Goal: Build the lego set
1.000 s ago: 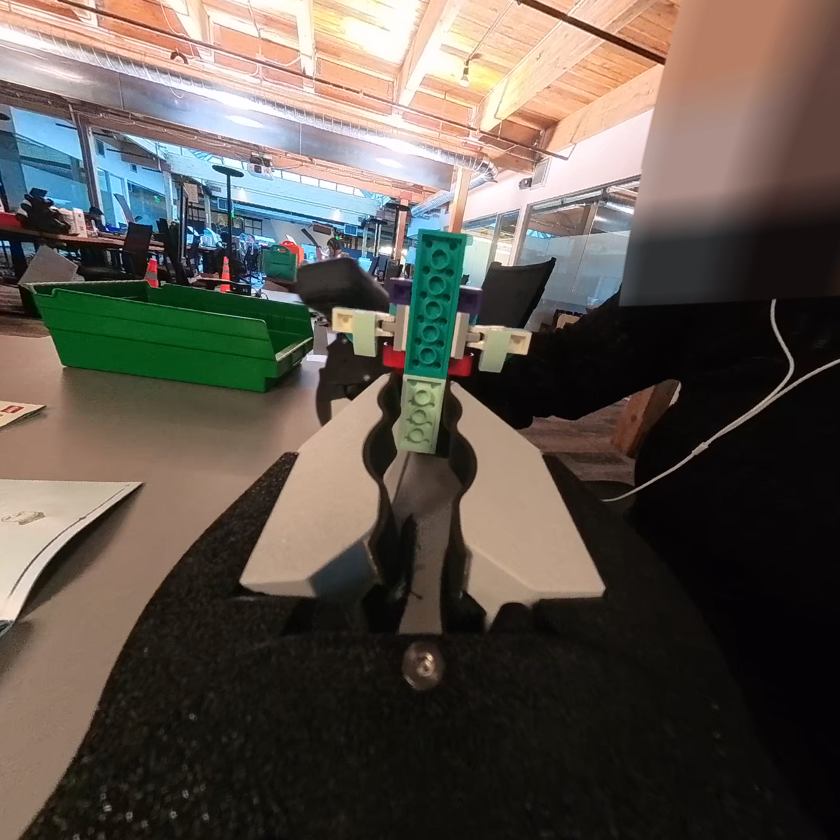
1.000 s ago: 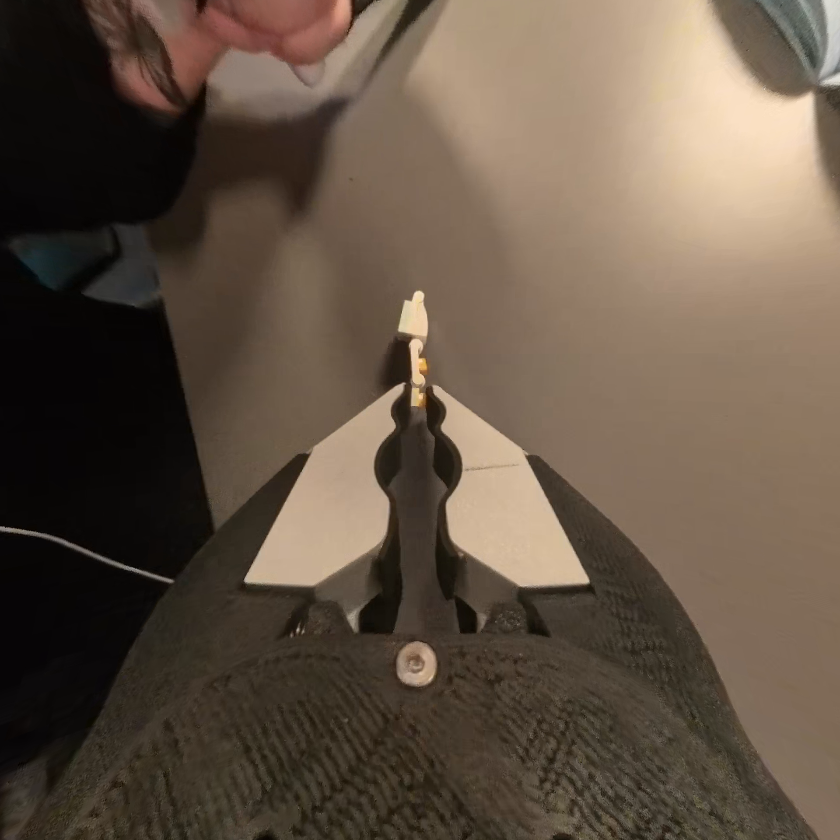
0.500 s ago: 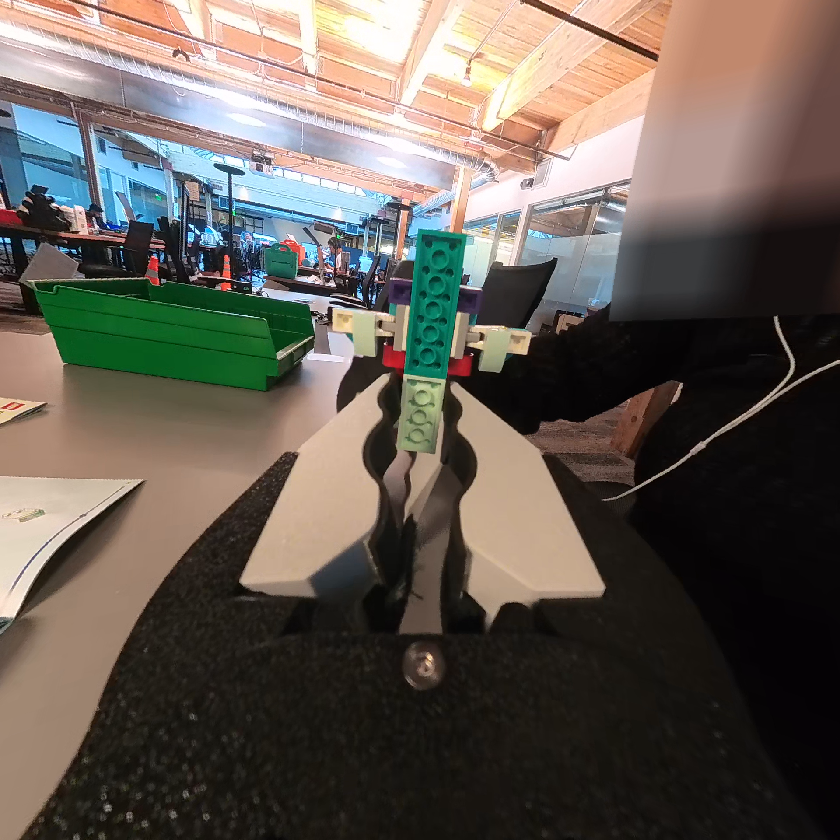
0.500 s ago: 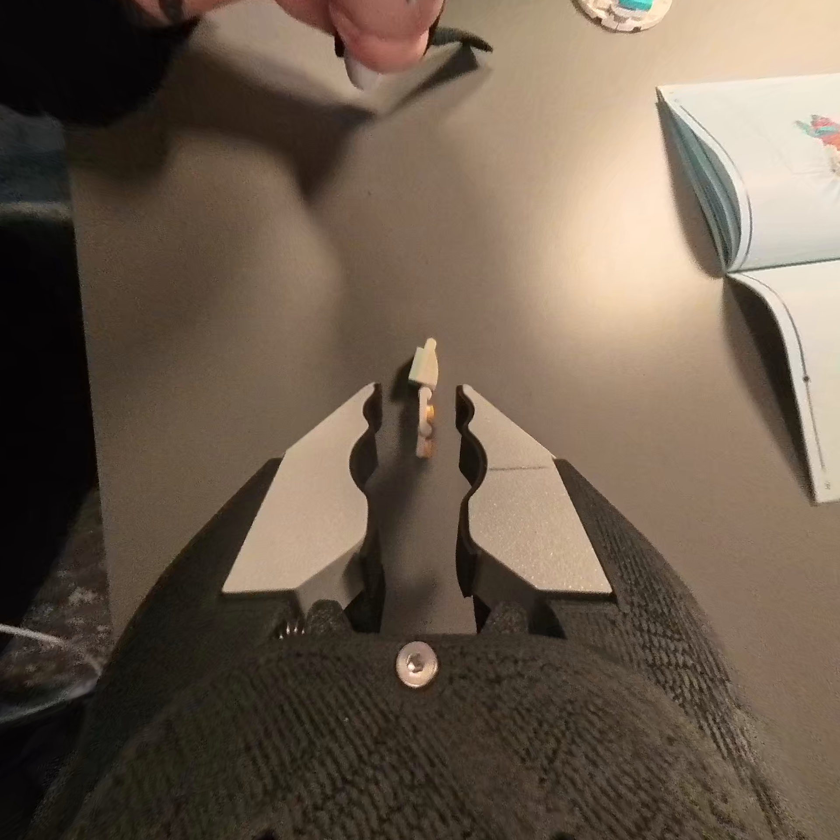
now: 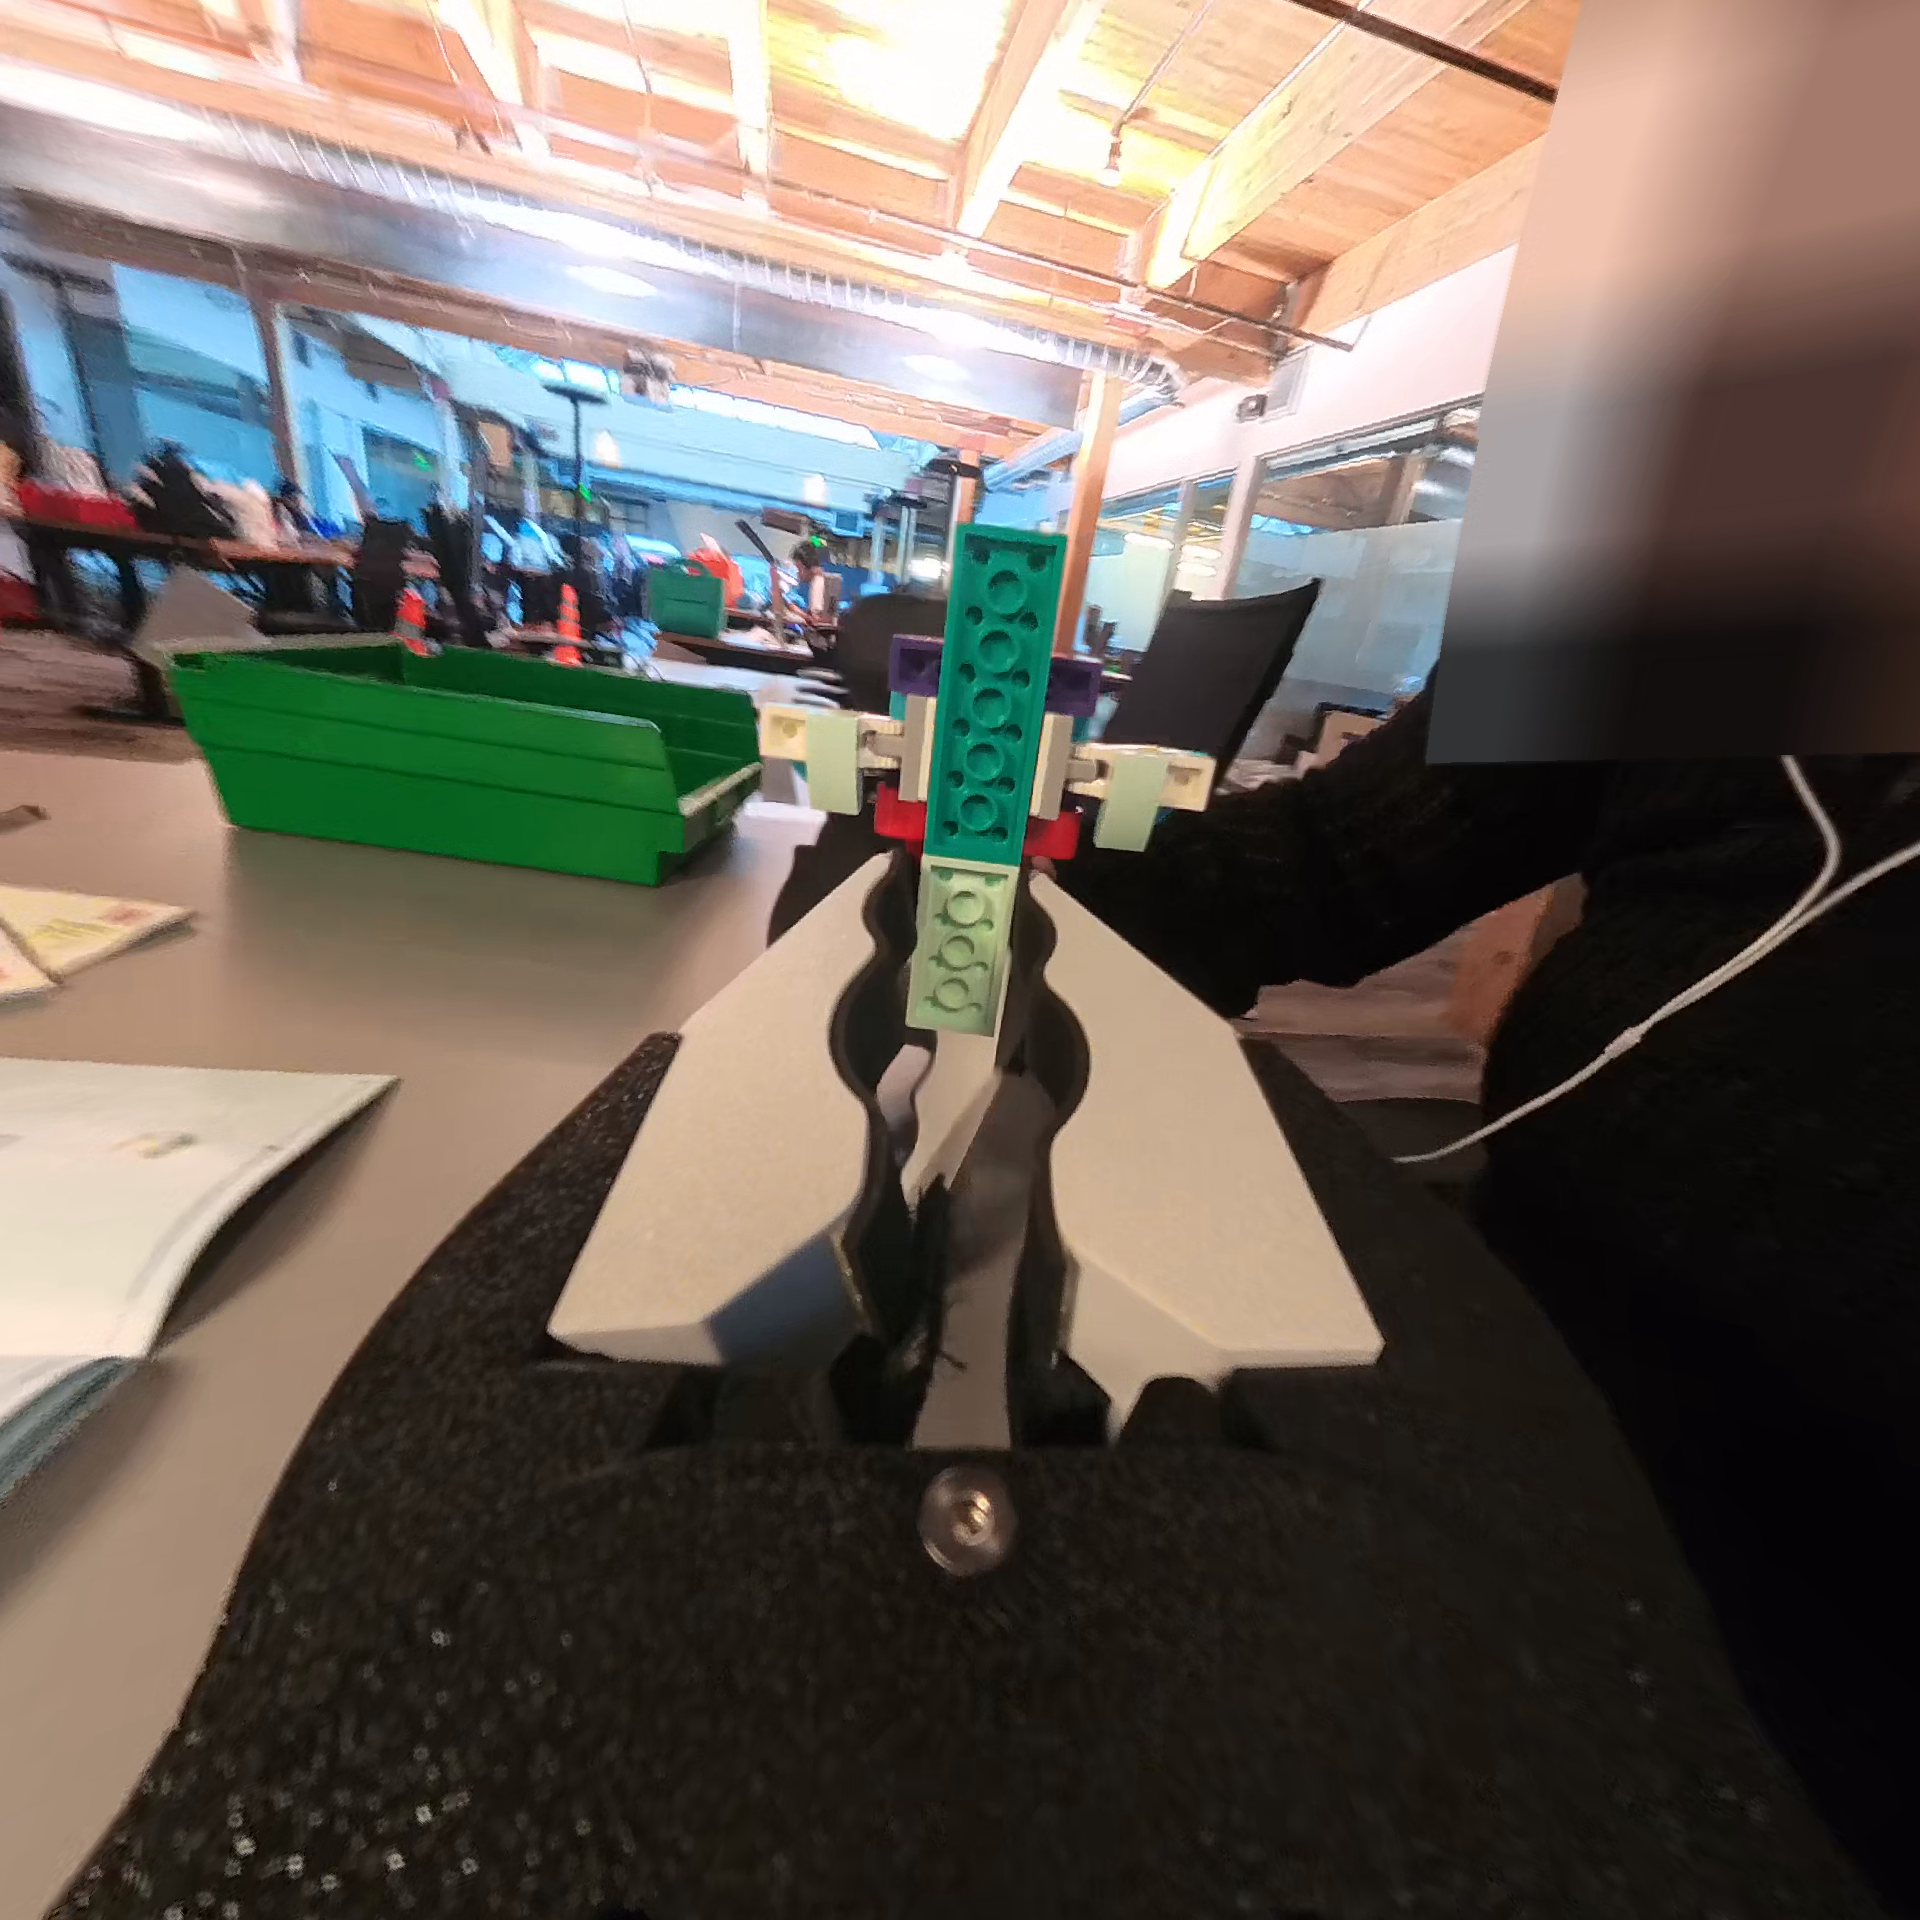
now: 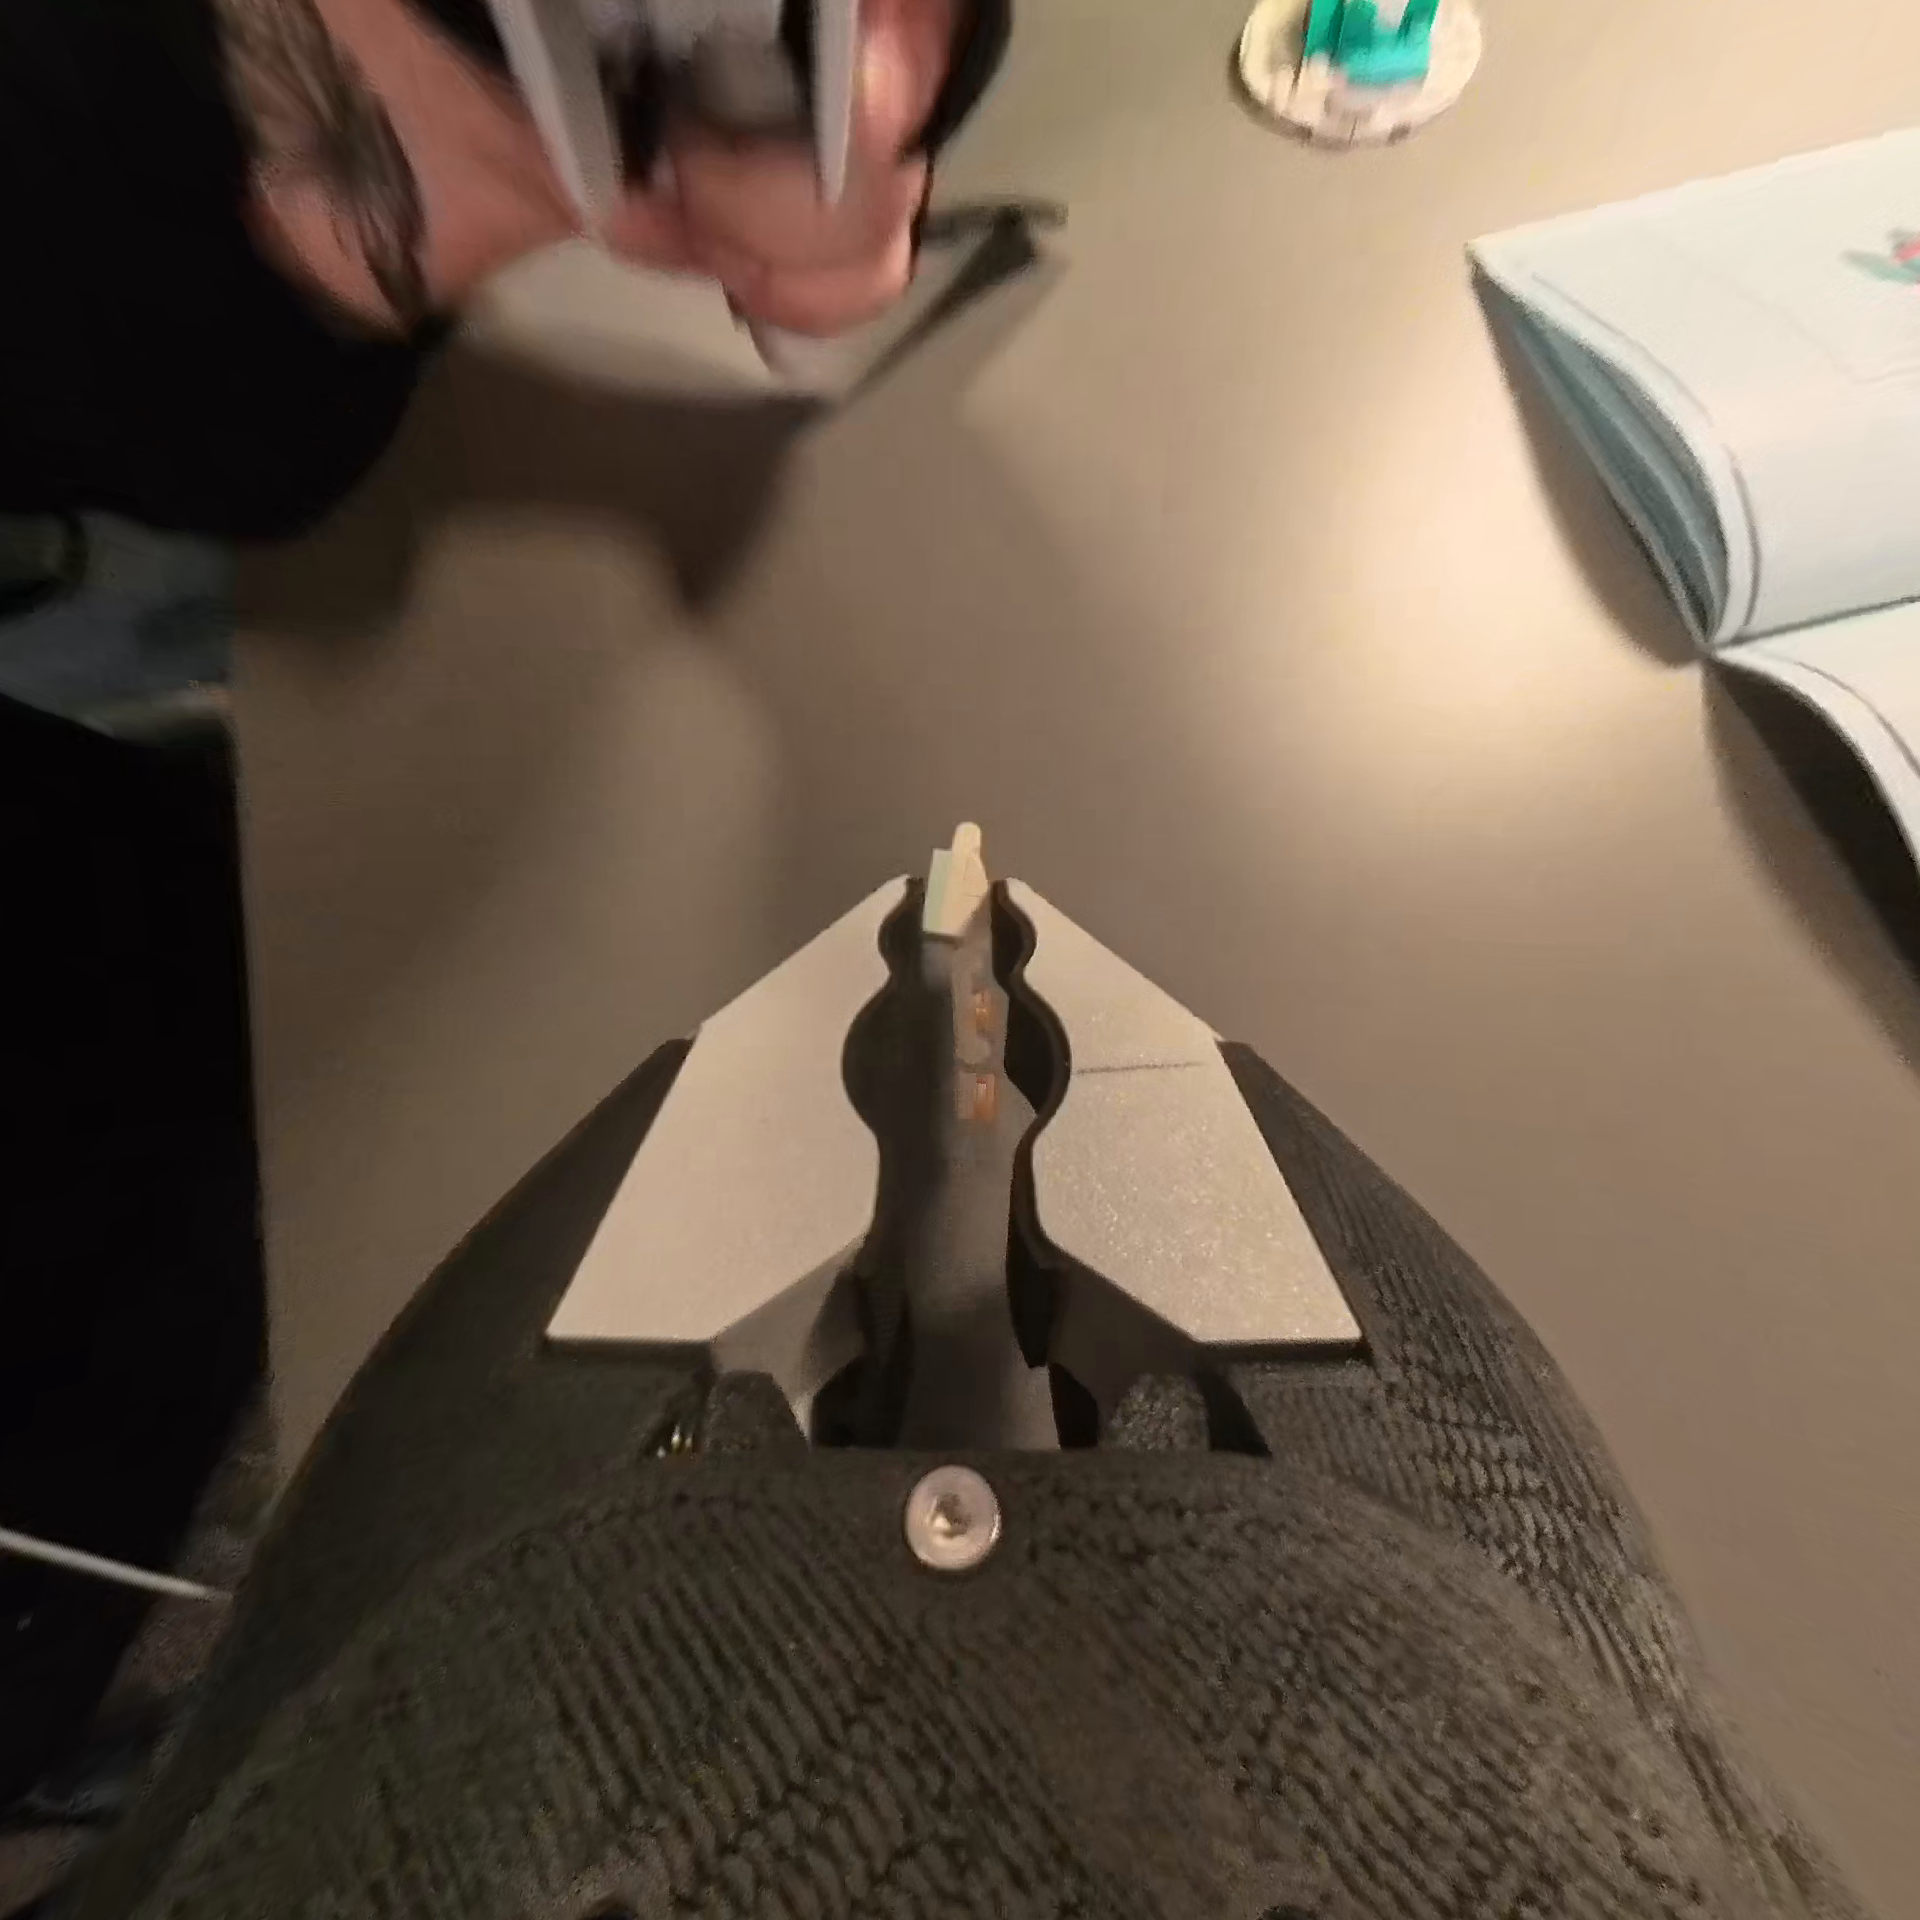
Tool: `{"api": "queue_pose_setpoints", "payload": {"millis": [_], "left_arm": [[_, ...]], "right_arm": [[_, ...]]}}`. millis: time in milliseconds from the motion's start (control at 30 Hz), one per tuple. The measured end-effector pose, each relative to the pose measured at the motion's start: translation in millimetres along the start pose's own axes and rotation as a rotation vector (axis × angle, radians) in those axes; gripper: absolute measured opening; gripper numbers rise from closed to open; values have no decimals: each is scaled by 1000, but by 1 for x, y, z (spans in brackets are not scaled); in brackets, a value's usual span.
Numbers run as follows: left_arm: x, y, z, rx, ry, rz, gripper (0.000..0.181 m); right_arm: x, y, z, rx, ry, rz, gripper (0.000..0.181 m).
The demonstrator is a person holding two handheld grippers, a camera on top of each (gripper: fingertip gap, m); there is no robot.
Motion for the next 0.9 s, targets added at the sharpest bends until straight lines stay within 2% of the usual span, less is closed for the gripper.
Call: {"api": "queue_pose_setpoints", "payload": {"millis": [33, 100, 200, 333, 433, 500, 567, 667, 800, 900], "left_arm": [[-1, 1, 0, 16, 3, 12, 15], [-5, 6, 2, 66, 9, 52, 15], [-12, 16, 10, 209, 37, 101, 15], [-20, 24, 18, 383, 94, 162, 15], [-20, 22, 23, 557, 137, 84, 15], [-16, 14, 25, 728, 198, -74, 15], [-12, 2, 27, 990, 278, -242, 15], [-9, -17, 27, 1343, 328, -413, 15], [1, -40, 33, 1649, 228, -523, 15], [6, -56, 36, 1758, 126, -563, 15]], "right_arm": [[-3, 7, 2, 58, 60, 61, 11], [-11, 24, 5, 173, 210, 193, 11], [-25, 49, 9, 283, 433, 303, 11], [-33, 66, 11, 299, 631, 292, 11], [-29, 70, 15, 227, 663, 271, 11], [-26, 68, 19, 128, 640, 290, 11], [-23, 63, 24, -24, 579, 329, 11], [-17, 52, 37, -206, 406, 374, 11], [-12, 41, 42, -471, 307, 362, 11], [-7, 38, 39, -667, 246, 339, 11]]}}
Point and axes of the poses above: each gripper's, where its closed fingertips meet, x out along the fingers, y out of its top, z = x × y across the jaws, the point moved 9 cm from there along -x, back along the fingers, and after that the axes turned 5 degrees about x, right-handed, at the moved point
